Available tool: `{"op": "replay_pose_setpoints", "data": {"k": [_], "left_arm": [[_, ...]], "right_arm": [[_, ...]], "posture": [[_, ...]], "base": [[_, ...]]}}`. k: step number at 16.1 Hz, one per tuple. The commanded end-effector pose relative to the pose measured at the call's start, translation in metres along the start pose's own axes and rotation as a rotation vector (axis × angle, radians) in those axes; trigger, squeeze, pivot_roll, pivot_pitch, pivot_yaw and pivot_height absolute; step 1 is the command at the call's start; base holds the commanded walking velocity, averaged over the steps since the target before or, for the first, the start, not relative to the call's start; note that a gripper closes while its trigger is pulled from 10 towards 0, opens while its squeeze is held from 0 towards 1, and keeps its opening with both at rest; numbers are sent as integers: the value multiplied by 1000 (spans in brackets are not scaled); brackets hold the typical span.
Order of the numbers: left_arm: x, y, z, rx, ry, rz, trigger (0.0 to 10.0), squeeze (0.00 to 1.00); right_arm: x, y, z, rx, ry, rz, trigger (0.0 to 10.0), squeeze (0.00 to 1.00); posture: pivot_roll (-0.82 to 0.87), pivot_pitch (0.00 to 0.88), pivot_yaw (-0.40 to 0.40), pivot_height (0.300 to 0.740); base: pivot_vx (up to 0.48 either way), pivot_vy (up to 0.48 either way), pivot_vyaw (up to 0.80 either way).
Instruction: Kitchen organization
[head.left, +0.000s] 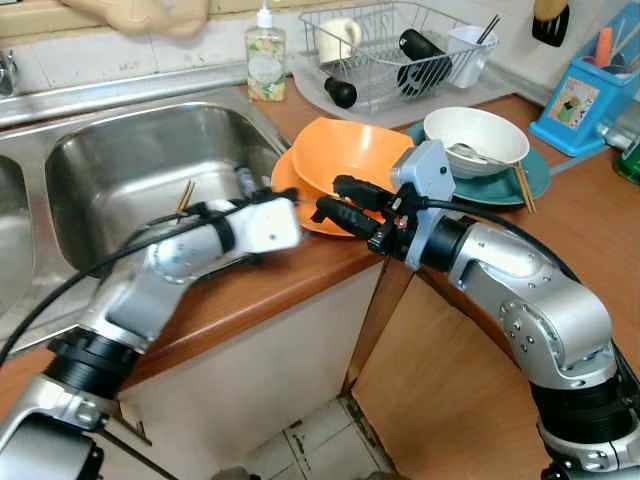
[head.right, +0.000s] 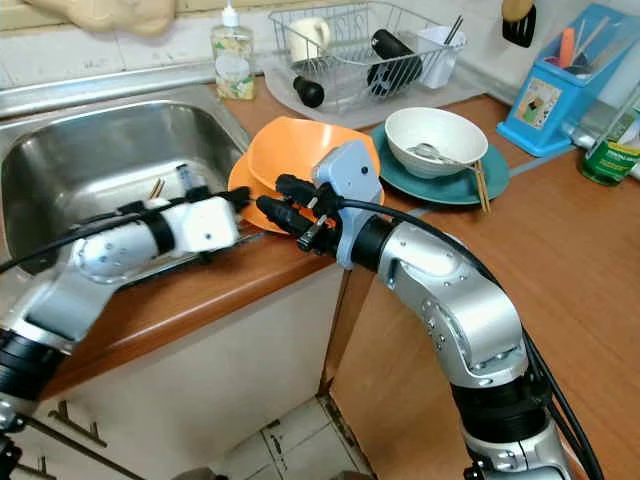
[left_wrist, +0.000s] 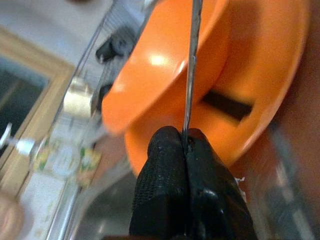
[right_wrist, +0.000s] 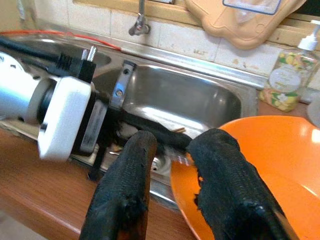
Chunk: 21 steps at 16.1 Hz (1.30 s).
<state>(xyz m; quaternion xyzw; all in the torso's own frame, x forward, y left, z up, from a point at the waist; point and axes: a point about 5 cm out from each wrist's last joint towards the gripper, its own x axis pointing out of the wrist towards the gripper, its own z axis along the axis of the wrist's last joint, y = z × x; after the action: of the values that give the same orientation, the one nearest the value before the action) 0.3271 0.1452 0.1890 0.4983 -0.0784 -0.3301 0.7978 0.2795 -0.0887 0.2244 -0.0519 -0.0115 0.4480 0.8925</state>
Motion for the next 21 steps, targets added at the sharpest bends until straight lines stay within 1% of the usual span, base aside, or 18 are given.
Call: {"op": "replay_pose_setpoints", "data": {"k": [1,3,4,6,7,8,9,10,12,13,14,15,16,19,21], "left_arm": [[-3,14,-6,15,34,44,0,0],[-10,22,-33,2,168,65,0,0],[-14,30,-58,-17,285,81,0,0],[-13,35,-73,-36,360,99,196,0],[-11,35,-80,-45,403,87,1098,0],[-11,34,-84,-52,423,80,1686,0],[-10,30,-90,-64,463,64,6941,0],[-8,26,-97,-80,501,38,10000,0],[-6,18,-104,-123,545,13,10000,0],[-5,11,-109,-154,574,-11,10000,0],[-6,1,-114,-181,601,-40,10000,1000],[-7,-3,-115,-192,611,-52,10000,1000],[-7,-12,-120,-220,633,-78,10000,1000],[-6,-12,-120,-219,632,-73,10000,1000],[-5,-8,-118,-221,611,-57,10000,1000]], "right_arm": [[-2,-2,2,-27,0,-11,10000,0],[-2,0,-1,-45,18,1,10000,0],[0,6,-5,-59,36,18,10000,0],[3,12,-9,-74,55,40,10000,0],[5,14,-12,-86,70,46,10000,0],[5,15,-13,-92,76,46,10000,0],[6,17,-15,-97,86,43,10000,0],[7,18,-17,-96,93,35,10000,0],[8,20,-21,-104,110,23,10000,0],[9,20,-23,-105,115,17,10000,0],[9,21,-24,-106,118,13,10000,0],[9,21,-24,-106,119,11,10000,0],[9,21,-24,-110,119,4,10000,0],[9,18,-24,-113,121,-15,10000,0],[8,14,-21,-110,111,-40,10000,0]], "posture": [[-119,0,-33,740],[-125,0,-34,740],[-126,0,-36,740],[-131,0,-33,740],[-131,0,-33,740],[-131,0,-33,740],[-131,0,-33,740],[-142,0,-27,740],[-142,0,-27,740],[-142,0,-27,740],[-142,0,-27,740],[-142,0,-27,740],[-157,0,-18,740],[-158,0,-19,740],[-157,0,-19,740]], "base": [[0,0,0],[0,0,0],[0,0,0],[0,0,0],[0,0,0],[0,0,0],[0,0,0],[0,0,0],[0,0,0],[0,0,0],[0,0,0],[0,0,0],[0,0,0],[0,0,0],[0,0,0]]}}
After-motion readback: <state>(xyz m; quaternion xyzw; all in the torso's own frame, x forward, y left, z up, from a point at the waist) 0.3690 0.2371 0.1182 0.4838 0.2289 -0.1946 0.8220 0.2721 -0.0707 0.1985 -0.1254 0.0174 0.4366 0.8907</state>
